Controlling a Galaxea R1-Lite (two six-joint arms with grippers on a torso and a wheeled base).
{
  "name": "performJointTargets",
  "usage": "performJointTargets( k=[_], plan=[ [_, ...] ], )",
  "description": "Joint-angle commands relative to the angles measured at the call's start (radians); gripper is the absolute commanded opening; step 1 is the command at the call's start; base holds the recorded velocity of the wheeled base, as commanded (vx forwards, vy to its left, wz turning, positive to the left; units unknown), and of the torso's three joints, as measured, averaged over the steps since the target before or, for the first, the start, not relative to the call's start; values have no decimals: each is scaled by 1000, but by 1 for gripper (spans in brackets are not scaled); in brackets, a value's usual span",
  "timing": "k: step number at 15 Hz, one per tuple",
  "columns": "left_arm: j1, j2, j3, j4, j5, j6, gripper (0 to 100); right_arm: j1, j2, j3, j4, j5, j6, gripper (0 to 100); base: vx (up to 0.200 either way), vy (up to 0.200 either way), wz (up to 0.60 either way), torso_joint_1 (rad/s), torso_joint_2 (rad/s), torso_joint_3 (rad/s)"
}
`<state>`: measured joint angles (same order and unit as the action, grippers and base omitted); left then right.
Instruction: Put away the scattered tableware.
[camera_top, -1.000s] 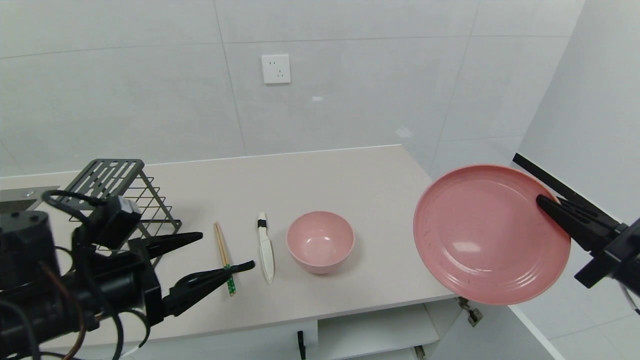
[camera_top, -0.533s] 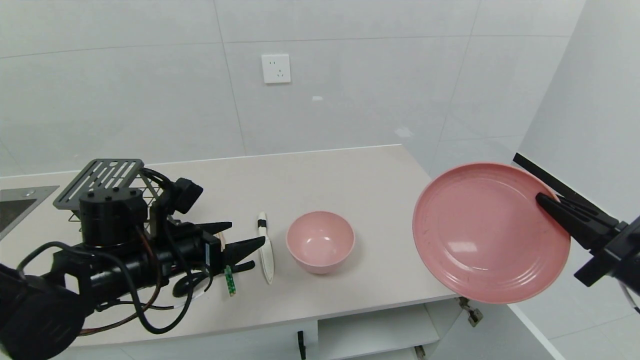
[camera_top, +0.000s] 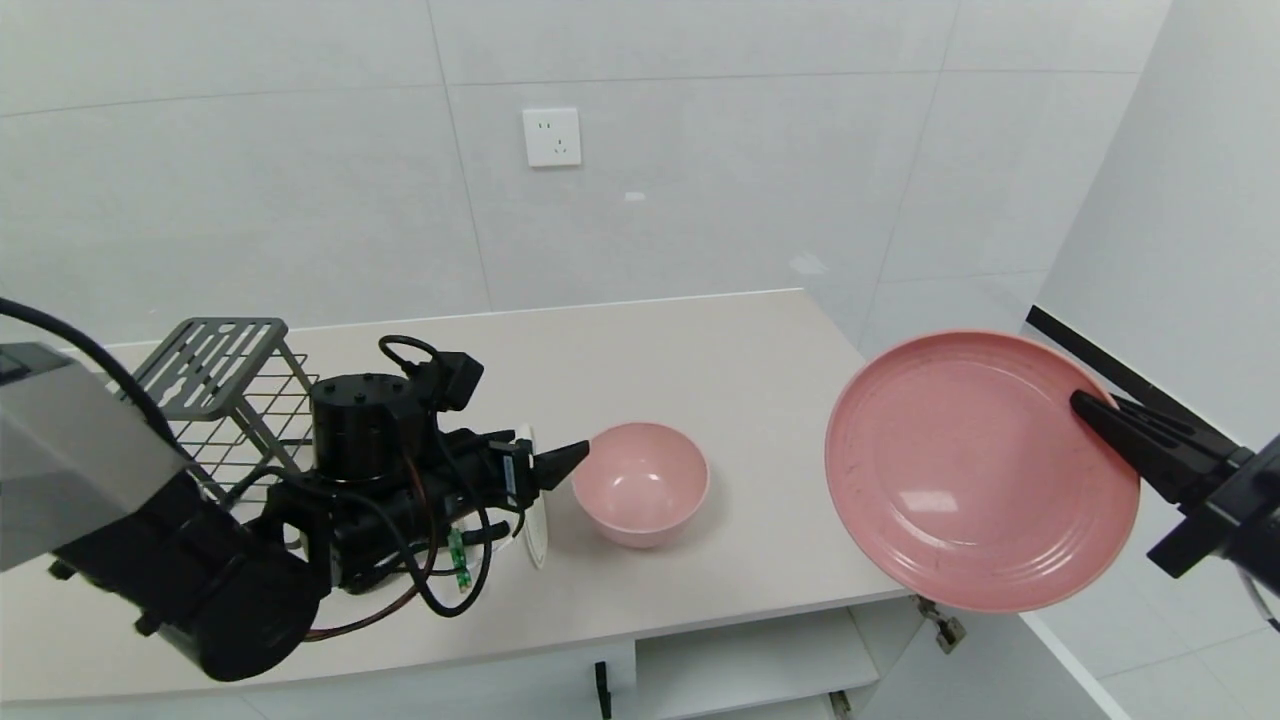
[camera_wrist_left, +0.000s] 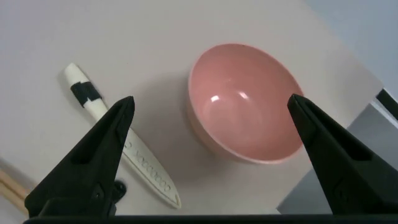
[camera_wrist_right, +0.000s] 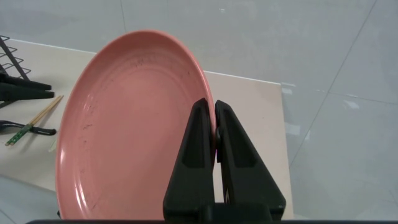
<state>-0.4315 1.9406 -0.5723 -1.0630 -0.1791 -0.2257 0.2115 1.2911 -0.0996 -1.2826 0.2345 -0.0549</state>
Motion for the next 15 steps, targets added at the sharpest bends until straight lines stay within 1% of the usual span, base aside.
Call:
performJointTargets(
  k=[1, 5, 12, 13, 15],
  plan=[
    [4, 106, -60, -9, 1, 2, 100, 0, 4, 0, 0, 0, -8, 0, 0, 0, 0, 0, 0, 0],
    [13, 167, -144, 18, 0, 3, 100, 0, 7, 6, 0, 0, -11, 0, 0, 0, 0, 0, 0, 0],
    [11, 231, -198, 35, -3, 11, 100, -1, 16, 8, 0, 0, -11, 0, 0, 0, 0, 0, 0, 0],
    [11, 254, -224, 35, -8, 11, 100, -1, 16, 8, 0, 0, -11, 0, 0, 0, 0, 0, 0, 0],
    [7, 262, -228, 43, -11, 11, 100, -3, 16, 8, 0, 0, -11, 0, 0, 0, 0, 0, 0, 0]
  ],
)
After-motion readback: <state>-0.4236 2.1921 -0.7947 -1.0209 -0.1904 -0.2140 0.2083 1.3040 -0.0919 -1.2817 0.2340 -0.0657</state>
